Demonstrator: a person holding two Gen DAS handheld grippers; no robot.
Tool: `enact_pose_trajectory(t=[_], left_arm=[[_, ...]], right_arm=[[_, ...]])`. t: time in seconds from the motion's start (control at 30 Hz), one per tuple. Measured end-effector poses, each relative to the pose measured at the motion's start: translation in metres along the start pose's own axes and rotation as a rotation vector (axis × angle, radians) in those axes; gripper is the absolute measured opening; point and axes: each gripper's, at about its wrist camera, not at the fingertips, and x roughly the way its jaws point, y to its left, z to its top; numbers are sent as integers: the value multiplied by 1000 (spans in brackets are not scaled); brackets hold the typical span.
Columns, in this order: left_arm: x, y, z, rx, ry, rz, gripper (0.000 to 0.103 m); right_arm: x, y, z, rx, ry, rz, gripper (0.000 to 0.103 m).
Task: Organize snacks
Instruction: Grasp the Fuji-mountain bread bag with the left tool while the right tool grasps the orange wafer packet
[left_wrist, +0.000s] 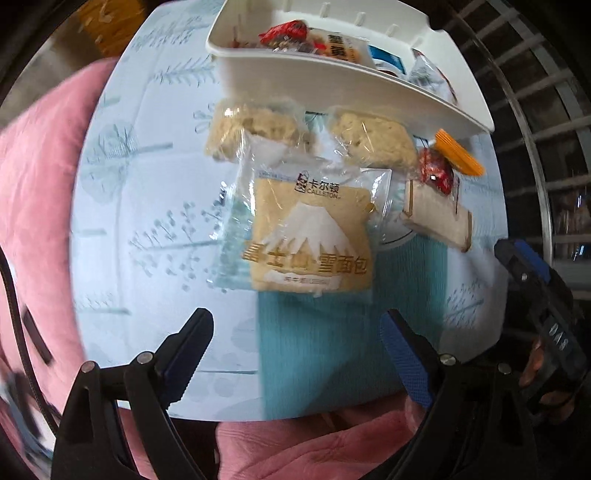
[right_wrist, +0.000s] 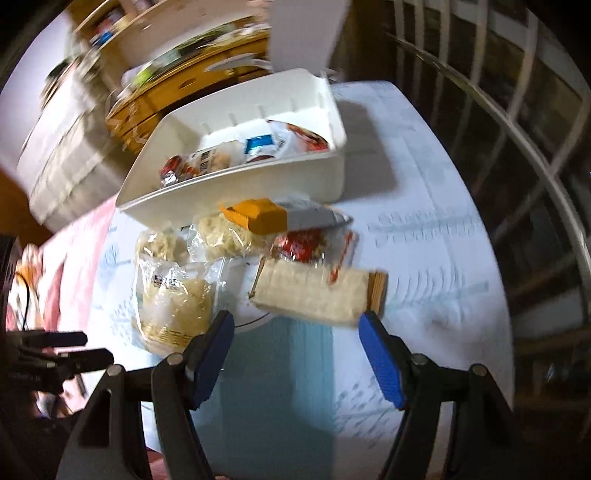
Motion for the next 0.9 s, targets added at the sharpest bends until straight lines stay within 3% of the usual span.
enact_pose_trajectory(t=[0.2,0.5,0.77,0.9], left_arm=[[15,4,-7,-251,-50,-76,91],[38,12,-8,-588,-113,-133,91],[58,19,-2,-829,-157,-118,91],[72,22,4,-906,-127,-92,91]], right_arm=[[5,2,12,-215,-55,-6,70],[26,5,15,-426,-114,-4,70],[42,17,11,-607,-208,-28,70],[53,22,7,-681,-237,-33,70]])
